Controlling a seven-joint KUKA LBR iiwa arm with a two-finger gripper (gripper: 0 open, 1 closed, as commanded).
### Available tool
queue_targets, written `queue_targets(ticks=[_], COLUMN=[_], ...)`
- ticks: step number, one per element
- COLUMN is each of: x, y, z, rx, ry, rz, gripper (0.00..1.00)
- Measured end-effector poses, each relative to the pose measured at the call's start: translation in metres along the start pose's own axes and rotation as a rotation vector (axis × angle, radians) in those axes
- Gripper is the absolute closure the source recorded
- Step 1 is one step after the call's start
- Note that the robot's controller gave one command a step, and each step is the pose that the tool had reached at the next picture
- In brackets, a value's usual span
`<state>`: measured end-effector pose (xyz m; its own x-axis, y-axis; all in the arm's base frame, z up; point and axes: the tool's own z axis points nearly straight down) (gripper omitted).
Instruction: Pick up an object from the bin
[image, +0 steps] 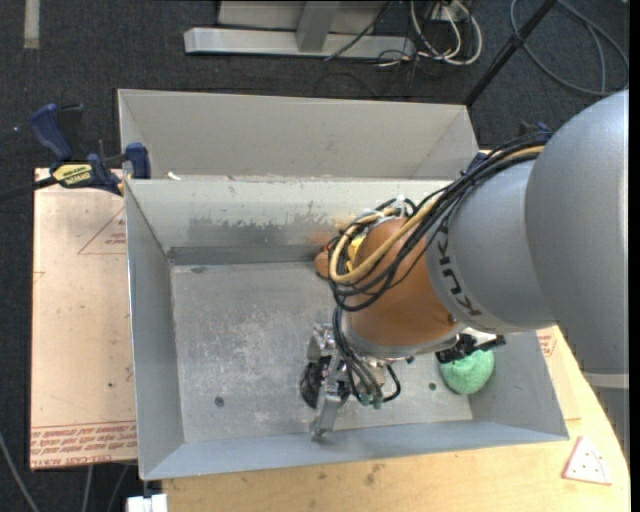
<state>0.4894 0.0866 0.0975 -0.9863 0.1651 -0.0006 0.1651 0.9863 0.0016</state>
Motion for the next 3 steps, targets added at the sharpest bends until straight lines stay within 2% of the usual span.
queue_targets(ticks=[1,2,3], x=[-0.0508,-0.0508,-0.0508], y=[-0.0645,-0.0646,-0.0646], z=[0.0184,0.0185,0.0185], rx=[0.0,0.0,0.0], ry=[-0.001,-0.001,-0.001], rz=[-0.374,-0.374,-0.374], gripper=[1.0,0.0,0.0])
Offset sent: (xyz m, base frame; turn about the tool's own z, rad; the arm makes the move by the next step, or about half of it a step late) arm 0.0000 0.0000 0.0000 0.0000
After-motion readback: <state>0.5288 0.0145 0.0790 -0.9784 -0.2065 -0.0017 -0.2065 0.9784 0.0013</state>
